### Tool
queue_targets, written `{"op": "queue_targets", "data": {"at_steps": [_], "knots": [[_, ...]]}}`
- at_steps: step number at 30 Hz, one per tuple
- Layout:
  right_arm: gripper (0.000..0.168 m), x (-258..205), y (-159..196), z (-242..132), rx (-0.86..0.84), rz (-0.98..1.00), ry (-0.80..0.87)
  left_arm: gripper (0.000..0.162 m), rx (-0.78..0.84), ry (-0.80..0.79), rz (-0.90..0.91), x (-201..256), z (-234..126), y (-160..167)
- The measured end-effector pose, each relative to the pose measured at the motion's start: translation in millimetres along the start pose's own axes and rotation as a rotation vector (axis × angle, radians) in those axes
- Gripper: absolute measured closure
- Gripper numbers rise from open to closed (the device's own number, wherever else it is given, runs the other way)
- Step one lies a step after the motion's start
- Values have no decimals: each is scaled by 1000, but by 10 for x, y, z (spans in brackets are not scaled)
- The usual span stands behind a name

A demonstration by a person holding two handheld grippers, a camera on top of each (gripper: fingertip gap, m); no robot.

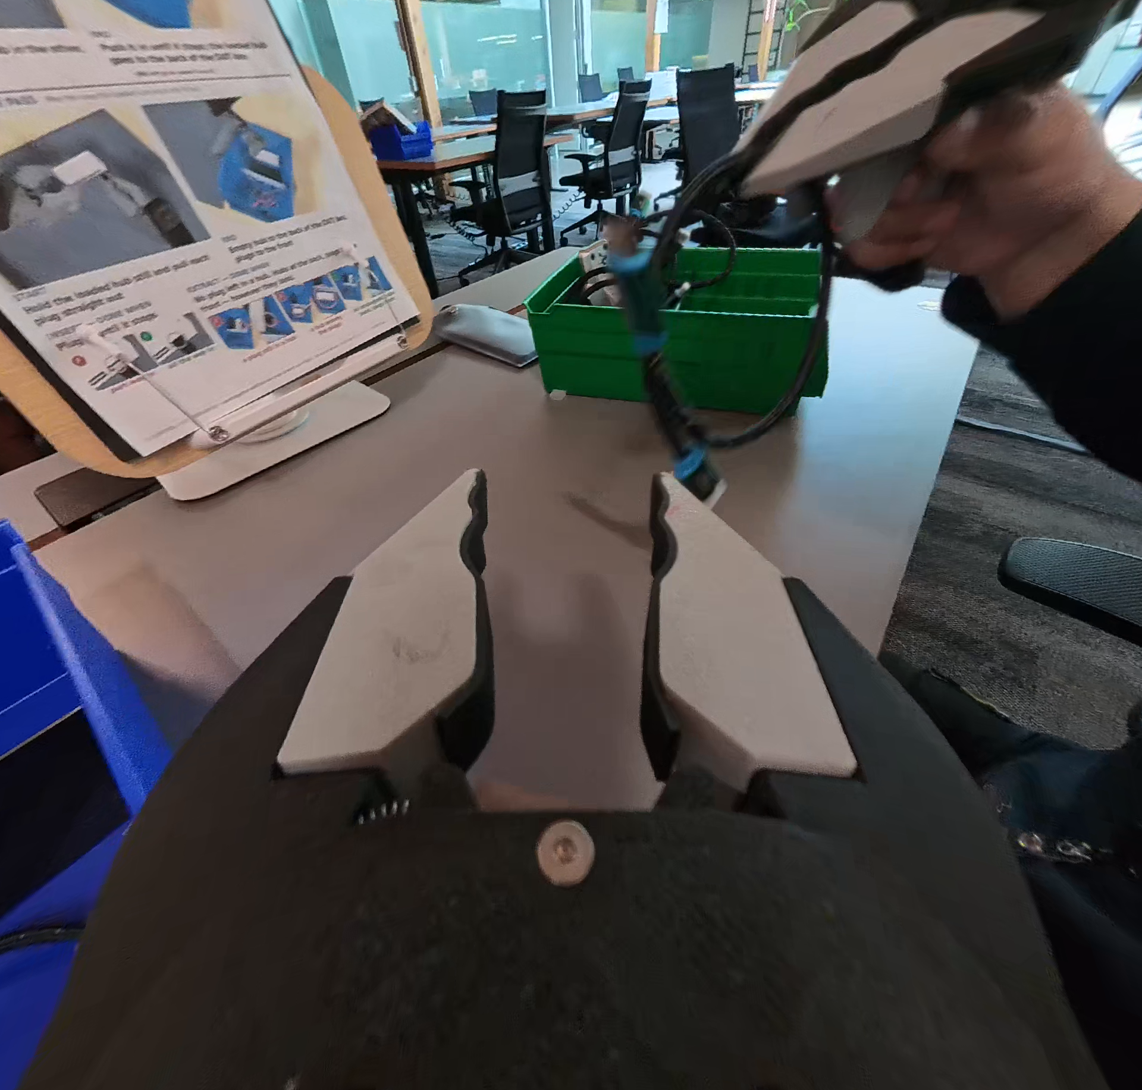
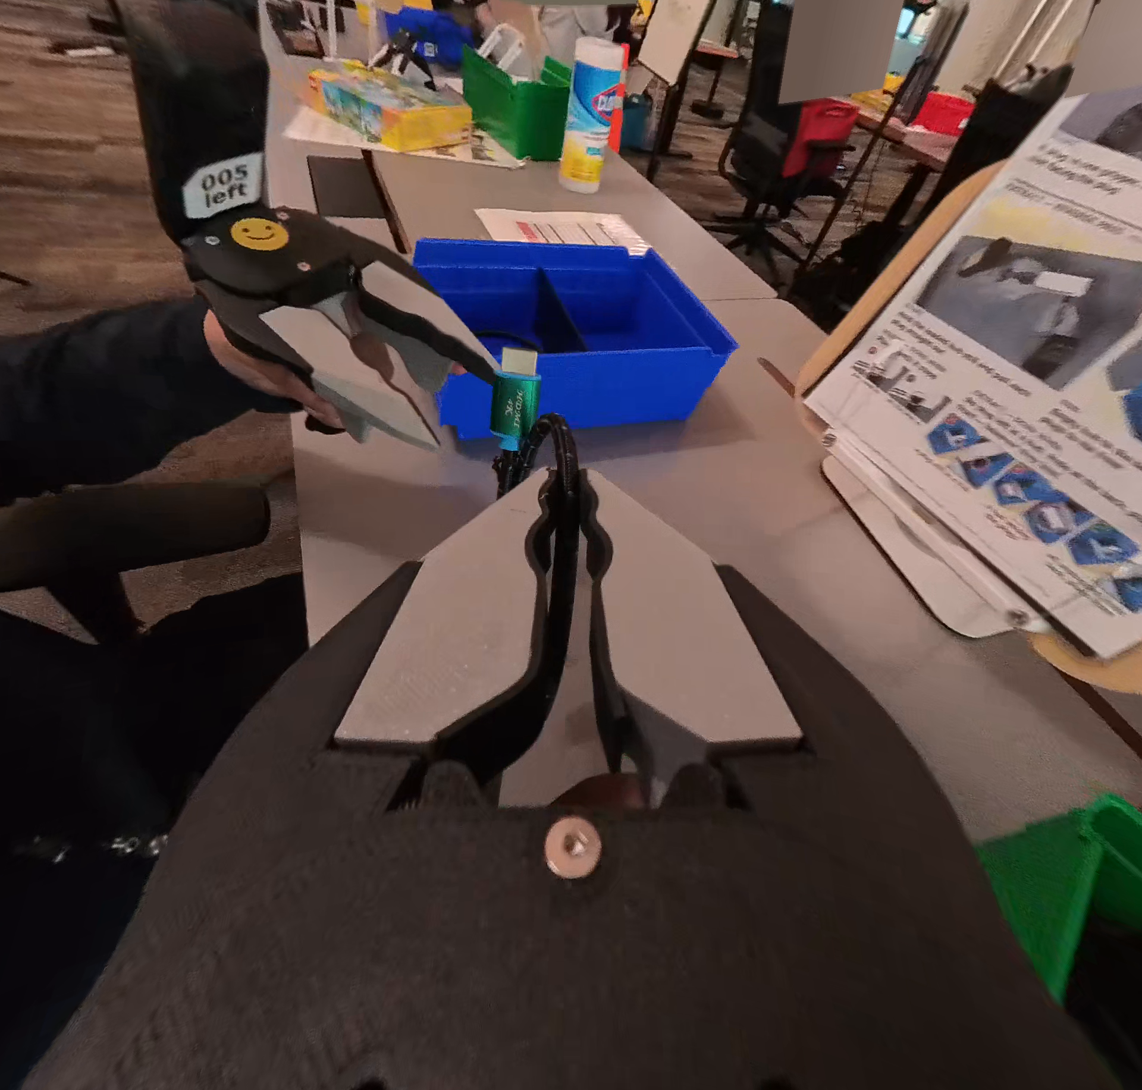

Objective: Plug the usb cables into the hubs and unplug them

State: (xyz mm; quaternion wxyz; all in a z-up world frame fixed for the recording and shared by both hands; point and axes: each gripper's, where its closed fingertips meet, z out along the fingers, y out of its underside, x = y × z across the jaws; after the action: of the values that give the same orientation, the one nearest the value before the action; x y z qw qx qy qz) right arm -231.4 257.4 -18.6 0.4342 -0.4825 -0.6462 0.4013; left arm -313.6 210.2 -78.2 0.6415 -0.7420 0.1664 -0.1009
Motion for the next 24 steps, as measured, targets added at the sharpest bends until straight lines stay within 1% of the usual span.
{"op": "queue_targets", "data": {"at_steps": [2,5,6,7,8,9,11,12,13,15,17,18,19,21,23,24], "knots": [[165,-172,30,239,0,11,-56,111,5,-7,0,39,28,-2],[165,-392,-14,439,39,36,-118,113,2,-18,-22,58,49,41],[165,-465,-55,477,61,45,-136,117,2,-29,-25,50,49,60],[165,-530,-104,489,87,55,-156,127,4,-37,-23,47,45,74],[165,-585,-140,498,105,63,-177,145,17,-21,-17,78,29,62],[165,-622,-144,507,104,67,-190,154,21,-37,-11,61,6,46],[161,-608,-62,524,57,67,-155,155,-14,-113,48,-67,-89,20],[153,-552,-9,486,32,59,-116,156,-24,-168,79,-190,-180,-26],[147,-465,39,414,16,50,-65,157,-37,-233,103,-366,-307,-79],[144,-244,125,164,9,44,45,157,-53,-312,52,-765,-628,-185],[141,-25,225,-170,18,76,136,156,-140,-378,-22,-1236,-959,-127],[137,81,296,-346,21,101,177,156,-171,-443,-52,-1511,-1125,-81],[134,193,387,-516,18,128,222,156,-205,-498,-82,-1761,-1269,-14],[126,413,597,-830,2,180,322,156,-311,-523,-167,-2094,-1422,234],[120,596,817,-1096,-14,222,414,156,-408,-557,-220,-2348,-1470,525],[118,665,927,-1205,-26,242,453,156,-467,-539,-258,-2397,-1443,704]]}}
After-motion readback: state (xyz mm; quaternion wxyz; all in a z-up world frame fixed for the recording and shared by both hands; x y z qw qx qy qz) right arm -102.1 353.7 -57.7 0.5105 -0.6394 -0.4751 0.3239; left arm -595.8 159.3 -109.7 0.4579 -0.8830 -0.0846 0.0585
